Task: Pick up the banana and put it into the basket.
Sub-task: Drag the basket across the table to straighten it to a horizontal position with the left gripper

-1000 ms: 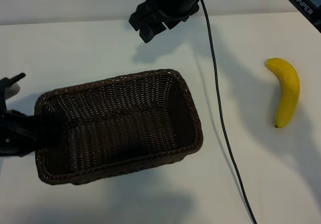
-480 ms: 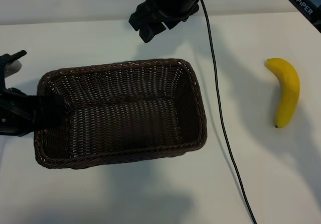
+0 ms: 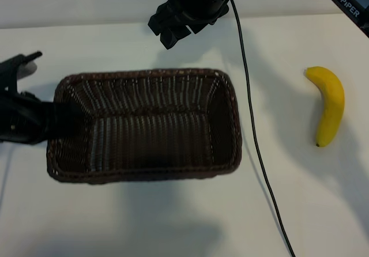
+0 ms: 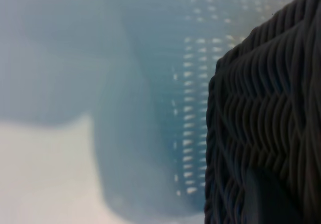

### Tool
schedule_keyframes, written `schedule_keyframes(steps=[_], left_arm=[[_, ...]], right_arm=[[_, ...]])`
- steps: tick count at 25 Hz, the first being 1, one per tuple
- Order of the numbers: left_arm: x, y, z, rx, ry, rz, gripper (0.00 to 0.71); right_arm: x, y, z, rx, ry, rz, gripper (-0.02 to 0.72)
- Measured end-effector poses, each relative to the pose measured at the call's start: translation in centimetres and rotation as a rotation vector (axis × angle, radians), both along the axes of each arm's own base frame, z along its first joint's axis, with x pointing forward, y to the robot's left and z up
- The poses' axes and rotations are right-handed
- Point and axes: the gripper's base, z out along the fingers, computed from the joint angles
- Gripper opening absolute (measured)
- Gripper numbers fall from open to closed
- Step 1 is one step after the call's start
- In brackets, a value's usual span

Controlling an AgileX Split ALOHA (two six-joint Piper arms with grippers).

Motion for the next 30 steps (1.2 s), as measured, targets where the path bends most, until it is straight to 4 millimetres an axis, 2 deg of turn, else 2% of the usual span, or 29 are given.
schedule_keyframes(steps=[7, 14, 20, 25, 30], left_arm=[[2.6, 0.0, 0.7, 0.005, -0.029, -0.023, 0.153], [5.2, 0.0, -0.1, 0.0, -0.009, -0.036, 0.153], [6.0, -0.3, -1.3, -0.031, -0.007, -0.055, 0.153], [7.1, -0.7, -1.5, -0.091, -0.036, -0.049, 0.153], [7.4, -0.8, -2.1, -0.098, -0.02, -0.05, 0.152]], right_arm=[[0.0, 0.0, 0.0, 0.0, 0.0, 0.0, 0.581], [0.0, 0.0, 0.0, 0.0, 0.0, 0.0, 0.581], [0.0, 0.0, 0.0, 0.0, 0.0, 0.0, 0.581], [0.0, 0.0, 0.0, 0.0, 0.0, 0.0, 0.581], [0.0, 0.0, 0.0, 0.0, 0.0, 0.0, 0.581]])
